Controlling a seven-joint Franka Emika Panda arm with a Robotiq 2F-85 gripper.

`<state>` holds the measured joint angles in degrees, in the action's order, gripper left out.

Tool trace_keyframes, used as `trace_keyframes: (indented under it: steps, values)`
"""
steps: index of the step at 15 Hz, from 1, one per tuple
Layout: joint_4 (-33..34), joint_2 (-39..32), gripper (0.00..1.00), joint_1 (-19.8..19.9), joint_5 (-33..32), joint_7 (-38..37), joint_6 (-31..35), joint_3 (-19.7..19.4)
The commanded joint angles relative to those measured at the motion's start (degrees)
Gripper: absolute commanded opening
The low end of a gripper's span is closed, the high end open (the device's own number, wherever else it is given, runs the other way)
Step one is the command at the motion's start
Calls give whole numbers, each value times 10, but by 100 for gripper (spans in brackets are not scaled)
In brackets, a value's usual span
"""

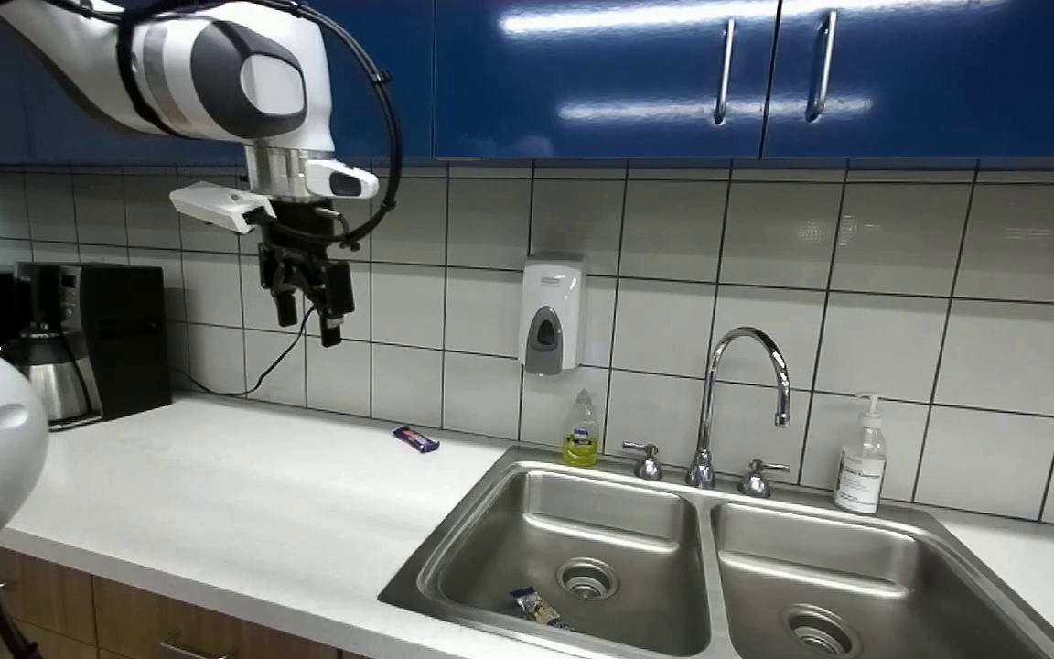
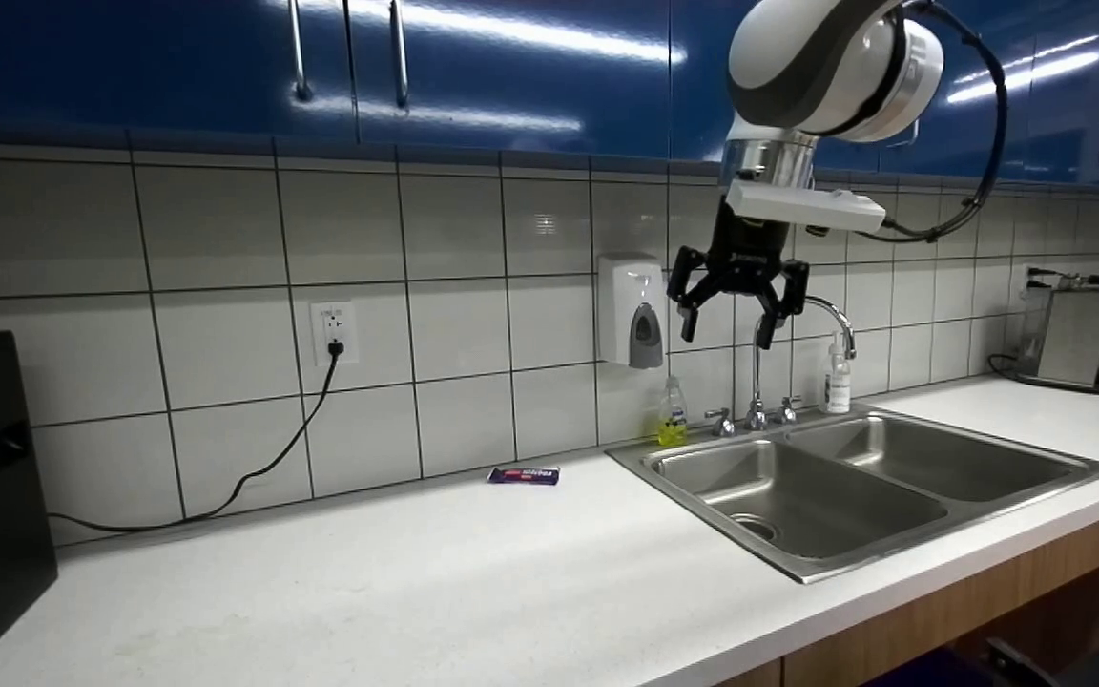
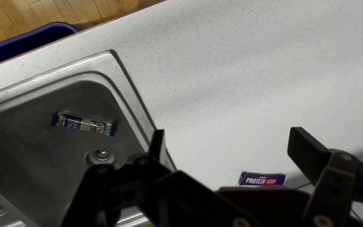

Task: Remove the packet from the sink and put it on the left side of the counter.

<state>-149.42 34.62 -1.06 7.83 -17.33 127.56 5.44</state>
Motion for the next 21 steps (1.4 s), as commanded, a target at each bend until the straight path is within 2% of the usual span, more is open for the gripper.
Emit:
trace_keyframes:
  steps: [1, 6, 10, 17, 21]
  values:
    - [10, -18, 100, 36, -23, 17, 18, -24]
    - [20, -45, 100, 50, -14, 62, 23, -73]
    - [51, -90, 100, 40, 8, 141, -14, -123]
    - [114, -169, 100, 68, -30, 172, -68, -147]
    - [132, -197, 100, 80, -52, 171, -50, -148]
